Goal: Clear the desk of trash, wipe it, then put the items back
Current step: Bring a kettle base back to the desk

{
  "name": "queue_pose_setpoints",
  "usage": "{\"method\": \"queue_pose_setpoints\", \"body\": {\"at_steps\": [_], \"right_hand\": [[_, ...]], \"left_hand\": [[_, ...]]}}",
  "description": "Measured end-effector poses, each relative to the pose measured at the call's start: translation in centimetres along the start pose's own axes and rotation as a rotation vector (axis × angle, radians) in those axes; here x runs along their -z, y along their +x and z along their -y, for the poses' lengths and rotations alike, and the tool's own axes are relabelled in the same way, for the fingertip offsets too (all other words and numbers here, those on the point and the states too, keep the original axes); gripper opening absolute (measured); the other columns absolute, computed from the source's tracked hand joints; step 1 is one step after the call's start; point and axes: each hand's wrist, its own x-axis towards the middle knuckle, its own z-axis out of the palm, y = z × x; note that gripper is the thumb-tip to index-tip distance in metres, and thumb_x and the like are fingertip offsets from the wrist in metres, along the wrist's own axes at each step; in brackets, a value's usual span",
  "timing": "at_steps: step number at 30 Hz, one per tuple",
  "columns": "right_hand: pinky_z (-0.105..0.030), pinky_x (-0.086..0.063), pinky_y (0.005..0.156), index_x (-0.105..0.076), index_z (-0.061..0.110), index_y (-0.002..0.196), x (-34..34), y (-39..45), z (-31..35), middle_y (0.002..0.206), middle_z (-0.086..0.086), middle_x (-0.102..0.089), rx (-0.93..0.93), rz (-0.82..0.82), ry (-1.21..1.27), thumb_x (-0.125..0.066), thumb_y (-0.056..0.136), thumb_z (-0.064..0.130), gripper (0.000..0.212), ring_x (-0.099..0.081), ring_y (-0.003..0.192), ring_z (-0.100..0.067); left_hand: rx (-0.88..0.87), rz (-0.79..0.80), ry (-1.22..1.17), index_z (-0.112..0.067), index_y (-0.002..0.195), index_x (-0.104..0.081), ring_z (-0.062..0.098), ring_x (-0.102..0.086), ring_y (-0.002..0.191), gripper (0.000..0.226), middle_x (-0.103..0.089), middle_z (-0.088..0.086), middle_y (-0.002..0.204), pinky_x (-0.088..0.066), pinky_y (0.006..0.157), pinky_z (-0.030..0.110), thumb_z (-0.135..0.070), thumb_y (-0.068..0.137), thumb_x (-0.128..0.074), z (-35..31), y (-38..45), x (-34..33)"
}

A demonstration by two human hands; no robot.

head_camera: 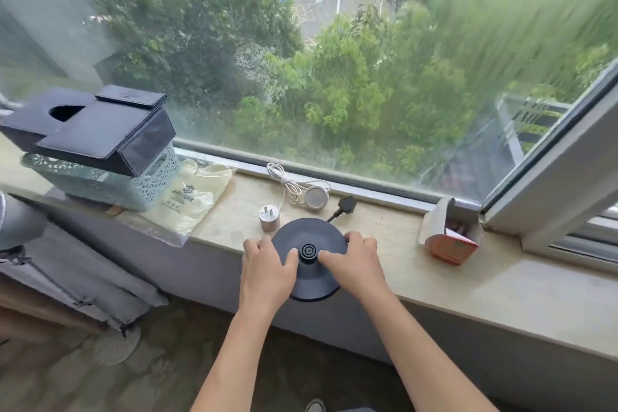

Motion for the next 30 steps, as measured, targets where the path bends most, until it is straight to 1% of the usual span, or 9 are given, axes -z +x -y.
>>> {"method": "queue_pose_setpoints", "body": {"at_steps": [6,8,11,15,18,20,24,27,30], "right_hand": [[-0.045,-0.058,0.085,-0.049,0.028,0.105,1.5,-2.7,-2.2,0.104,0.002,-0.066,-0.005,-0.139,0.517,-0.073,0.084,0.029,0.032,-0.067,0.094,-0.016],[-0.051,-0.059,0.088,-0.051,0.030,0.106,2.9,-3.5,-2.6,0.105,-0.001,-0.072,0.012,-0.183,0.680,-0.075,0.083,0.027,0.033,-0.071,0.095,-0.019],[-0.046,-0.060,0.087,-0.056,0.027,0.110,6.4,-5.3,-3.6,0.105,-0.001,-0.075,0.066,-0.291,0.810,-0.078,0.086,0.019,0.033,-0.073,0.097,-0.020],[-0.037,-0.061,0.081,-0.060,0.019,0.111,12.2,-8.6,-6.8,0.100,-0.001,-0.077,0.082,-0.449,0.936,-0.076,0.088,0.007,0.030,-0.074,0.093,-0.019],[-0.041,-0.061,0.078,-0.061,0.014,0.110,16.2,-11.7,-11.1,0.096,-0.006,-0.077,0.023,-0.563,0.986,-0.074,0.087,0.005,0.029,-0.075,0.089,-0.026],[-0.044,-0.059,0.079,-0.063,0.015,0.108,18.3,-14.3,-14.5,0.095,-0.008,-0.077,-0.025,-0.659,1.013,-0.077,0.081,0.007,0.031,-0.075,0.088,-0.028],[-0.041,-0.058,0.083,-0.065,0.015,0.109,21.4,-19.8,-21.1,0.095,-0.006,-0.078,-0.116,-0.857,1.047,-0.076,0.082,0.003,0.032,-0.074,0.092,-0.028],[-0.040,-0.057,0.079,-0.067,0.007,0.108,23.2,-24.4,-26.9,0.094,-0.011,-0.078,-0.193,-1.049,1.108,-0.072,0.083,-0.006,0.029,-0.074,0.090,-0.031],[-0.046,-0.057,0.087,-0.071,0.012,0.107,24.6,-29.0,-32.8,0.097,-0.009,-0.078,-0.238,-1.194,1.118,-0.071,0.085,-0.003,0.027,-0.074,0.095,-0.031]], "left_hand": [[-0.089,0.030,-0.250,-0.025,0.116,-0.047,0.005,-0.054,0.092,0.038,-0.045,-0.007,0.116,-0.041,0.068,0.021,-0.047,0.093,-0.068,-2.5,-1.8,1.3],[-0.136,0.056,-0.349,-0.027,0.110,-0.047,0.004,-0.057,0.095,0.037,-0.054,-0.010,0.109,-0.043,0.069,0.020,-0.046,0.090,-0.072,-4.1,-2.4,1.6],[-0.221,0.145,-0.462,-0.030,0.106,-0.050,0.003,-0.061,0.090,0.036,-0.063,-0.011,0.100,-0.047,0.072,0.023,-0.044,0.086,-0.077,-7.0,-3.1,1.6],[-0.401,0.415,-0.525,-0.035,0.107,-0.058,0.001,-0.068,0.086,0.028,-0.072,-0.014,0.094,-0.051,0.071,0.018,-0.036,0.088,-0.078,-12.6,-5.1,0.0],[-0.510,0.650,-0.514,-0.034,0.104,-0.067,0.013,-0.072,0.093,0.018,-0.075,-0.010,0.098,-0.059,0.081,0.037,-0.038,0.090,-0.078,-17.1,-7.7,-3.3],[-0.542,0.771,-0.509,-0.028,0.102,-0.068,0.021,-0.073,0.095,0.026,-0.076,-0.003,0.099,-0.060,0.085,0.049,-0.043,0.084,-0.078,-20.1,-10.1,-6.0],[-0.627,1.064,-0.489,-0.021,0.111,-0.066,0.019,-0.074,0.098,0.024,-0.078,-0.002,0.102,-0.060,0.082,0.035,-0.024,0.091,-0.080,-25.5,-16.3,-12.0],[-0.744,1.207,-0.433,-0.022,0.120,-0.065,0.019,-0.074,0.101,0.034,-0.077,-0.002,0.109,-0.061,0.087,0.039,-0.019,0.090,-0.081,-28.7,-22.8,-16.4],[-0.711,1.357,-0.434,-0.017,0.120,-0.066,0.023,-0.075,0.099,0.034,-0.078,0.004,0.108,-0.063,0.084,0.040,-0.014,0.090,-0.080,-31.2,-29.2,-20.3]]}}
